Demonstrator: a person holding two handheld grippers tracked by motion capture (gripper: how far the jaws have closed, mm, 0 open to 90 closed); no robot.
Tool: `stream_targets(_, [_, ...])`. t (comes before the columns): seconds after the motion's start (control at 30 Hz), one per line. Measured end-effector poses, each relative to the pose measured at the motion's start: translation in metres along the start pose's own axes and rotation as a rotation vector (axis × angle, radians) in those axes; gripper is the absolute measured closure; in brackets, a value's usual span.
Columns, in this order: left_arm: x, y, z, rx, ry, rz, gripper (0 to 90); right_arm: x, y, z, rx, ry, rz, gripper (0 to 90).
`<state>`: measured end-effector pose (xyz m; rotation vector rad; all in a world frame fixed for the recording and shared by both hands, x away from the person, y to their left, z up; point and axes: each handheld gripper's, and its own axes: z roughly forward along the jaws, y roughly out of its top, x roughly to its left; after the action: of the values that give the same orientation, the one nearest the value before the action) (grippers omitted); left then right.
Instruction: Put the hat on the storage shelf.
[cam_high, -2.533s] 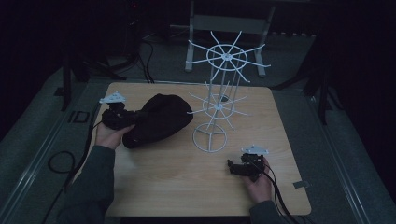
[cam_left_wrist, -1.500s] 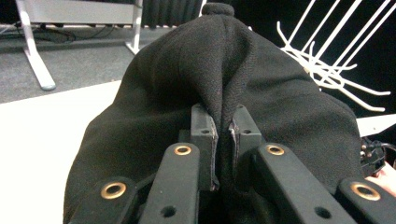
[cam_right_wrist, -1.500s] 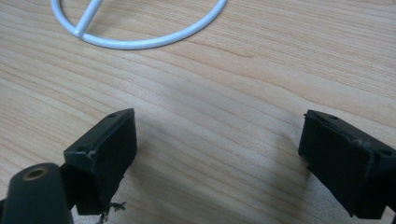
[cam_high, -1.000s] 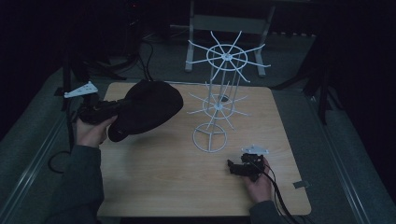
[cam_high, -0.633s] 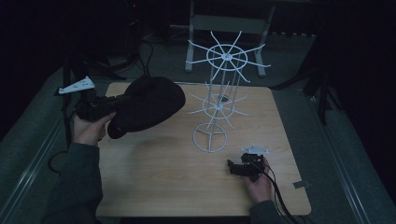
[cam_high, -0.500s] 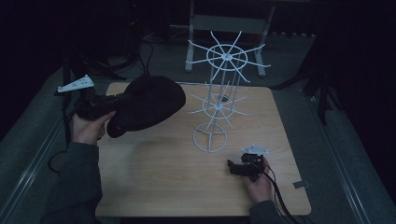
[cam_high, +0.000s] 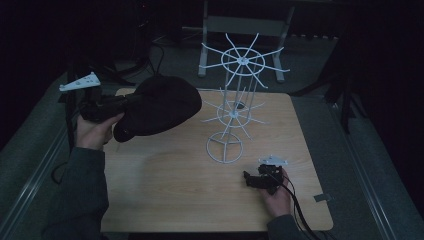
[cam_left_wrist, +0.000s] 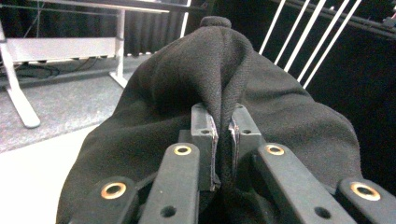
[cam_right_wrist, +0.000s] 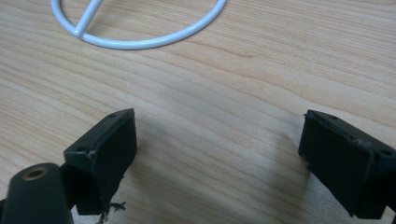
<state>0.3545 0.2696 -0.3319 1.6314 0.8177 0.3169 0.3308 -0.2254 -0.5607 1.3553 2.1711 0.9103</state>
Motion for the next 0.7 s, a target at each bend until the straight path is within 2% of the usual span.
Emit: stream_targets(0.7, [-0.012, 0.023, -0.008, -0.077, -0.014, 0.012, 84.0, 0.000, 0.000, 0.000, -0.001, 0.001, -0.001, 11.1])
